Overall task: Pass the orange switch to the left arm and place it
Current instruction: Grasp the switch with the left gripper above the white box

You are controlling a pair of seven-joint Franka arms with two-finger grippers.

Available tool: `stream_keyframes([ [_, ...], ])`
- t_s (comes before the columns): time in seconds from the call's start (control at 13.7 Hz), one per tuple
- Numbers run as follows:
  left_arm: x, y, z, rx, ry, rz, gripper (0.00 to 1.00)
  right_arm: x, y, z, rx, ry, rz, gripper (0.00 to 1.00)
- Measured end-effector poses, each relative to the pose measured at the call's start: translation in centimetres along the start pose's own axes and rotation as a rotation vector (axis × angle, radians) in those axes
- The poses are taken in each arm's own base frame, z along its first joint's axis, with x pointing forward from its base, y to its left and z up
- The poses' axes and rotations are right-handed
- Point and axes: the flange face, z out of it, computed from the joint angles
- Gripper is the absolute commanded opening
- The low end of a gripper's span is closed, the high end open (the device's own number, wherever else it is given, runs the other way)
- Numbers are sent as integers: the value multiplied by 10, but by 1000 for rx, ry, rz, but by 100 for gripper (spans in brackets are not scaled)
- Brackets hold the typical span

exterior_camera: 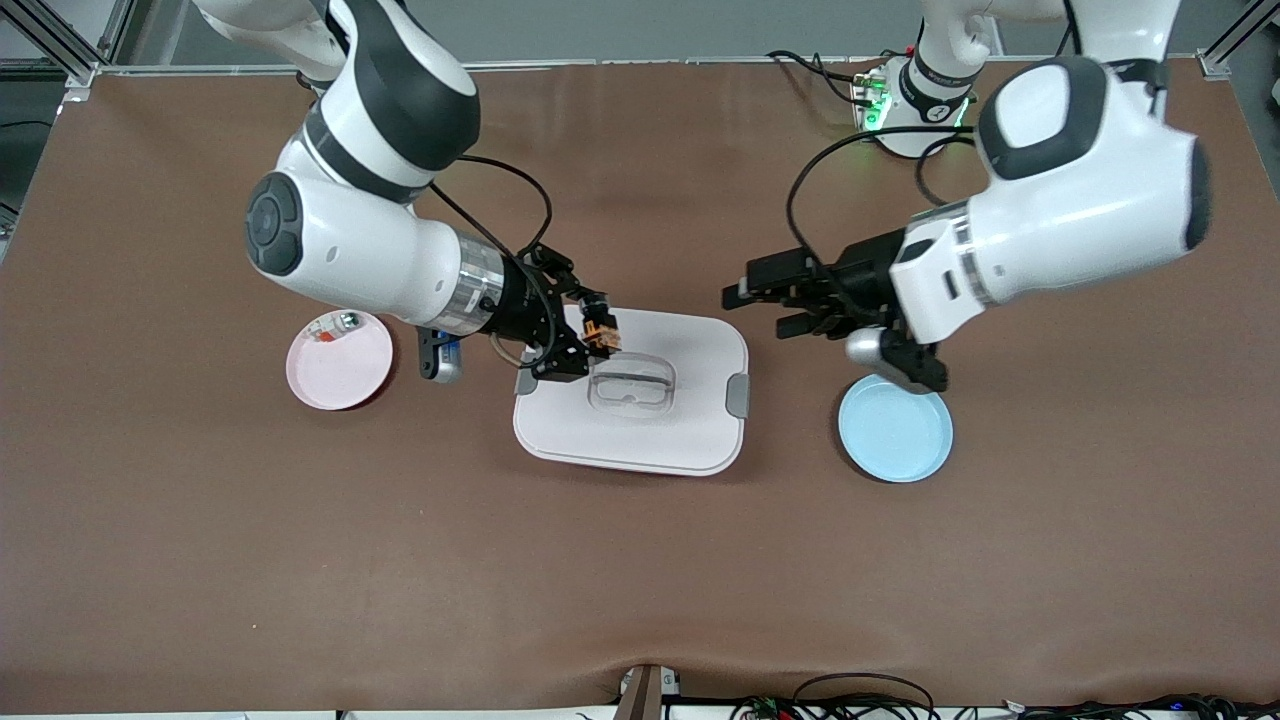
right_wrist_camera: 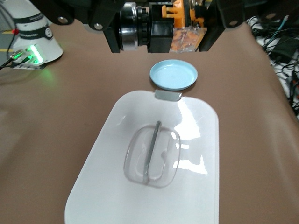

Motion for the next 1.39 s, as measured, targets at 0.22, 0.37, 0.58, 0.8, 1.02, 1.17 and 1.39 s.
stream_keyframes([
  [0.22, 3, 0, 16, -8, 6, -16, 100, -23, 0, 1, 74, -46, 34, 0],
  [0.37, 4, 1, 20, -25, 6, -24, 100, -34, 0, 2, 109, -76, 54, 0],
  [0.58, 5, 3, 21, -31, 23, -24, 100, -49, -1, 7, 130, -99, 87, 0],
  [0.8, 5, 8, 22, -36, 35, -17, 100, -56, -8, 13, 165, -120, 93, 0],
  [1.02, 5, 10, 22, -40, 41, -11, 100, -64, -7, 20, 194, -137, 96, 0],
  [1.17, 8, 8, 22, -40, 60, 13, 100, -68, -6, 21, 201, -144, 102, 0],
  [1.39, 14, 0, 27, -35, 72, 65, 100, -73, -4, 25, 199, -149, 109, 0],
])
